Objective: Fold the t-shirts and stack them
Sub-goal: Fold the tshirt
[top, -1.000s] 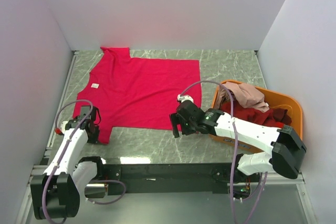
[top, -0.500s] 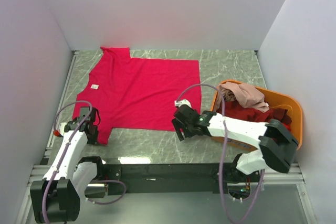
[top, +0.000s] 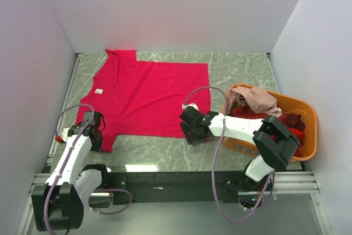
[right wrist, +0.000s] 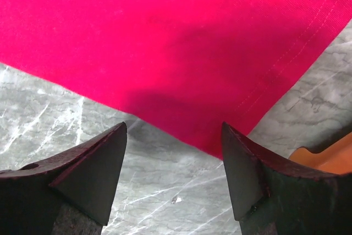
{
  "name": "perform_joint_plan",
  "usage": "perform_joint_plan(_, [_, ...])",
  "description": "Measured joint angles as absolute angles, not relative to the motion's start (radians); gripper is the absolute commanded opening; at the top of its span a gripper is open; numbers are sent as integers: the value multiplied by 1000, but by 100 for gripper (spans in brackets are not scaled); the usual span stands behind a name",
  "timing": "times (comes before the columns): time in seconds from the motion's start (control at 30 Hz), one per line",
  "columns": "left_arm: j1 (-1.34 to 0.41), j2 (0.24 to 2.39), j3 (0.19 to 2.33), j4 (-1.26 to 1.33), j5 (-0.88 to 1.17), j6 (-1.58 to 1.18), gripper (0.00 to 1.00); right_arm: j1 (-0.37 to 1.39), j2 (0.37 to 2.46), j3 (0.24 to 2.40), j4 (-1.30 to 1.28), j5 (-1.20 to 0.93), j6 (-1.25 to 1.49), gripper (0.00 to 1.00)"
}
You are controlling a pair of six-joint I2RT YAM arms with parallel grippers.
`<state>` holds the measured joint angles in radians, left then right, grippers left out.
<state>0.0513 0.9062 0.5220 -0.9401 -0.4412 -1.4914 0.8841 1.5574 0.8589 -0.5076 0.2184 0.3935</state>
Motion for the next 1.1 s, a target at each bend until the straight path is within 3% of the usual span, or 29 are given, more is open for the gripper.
perform_joint_plan(0.37, [51, 961, 542, -938, -443, -1492, 1, 870, 1581, 857, -471, 139, 384, 65])
perform_joint_plan(0.5, [51, 962, 551, -941, -444, -1497, 1, 870, 1581, 850, -458, 127, 380, 40])
perform_joint_plan(0.67, [51, 950, 551, -969, -454, -1517, 1, 864, 1554, 825, -442, 102, 387, 31])
perform_joint_plan(0.83, [51, 892, 551, -984, -460, -1531, 1, 872, 1501, 772, -436, 52, 407, 4])
perform_joint_plan(0.9, [51, 860, 550, -991, -459, -1536, 1, 889, 1477, 751, -442, 37, 423, 0])
perform_joint_plan(1.1, [51, 761, 550, -1023, -453, -1550, 1, 943, 1379, 697, -514, 3, 456, 0])
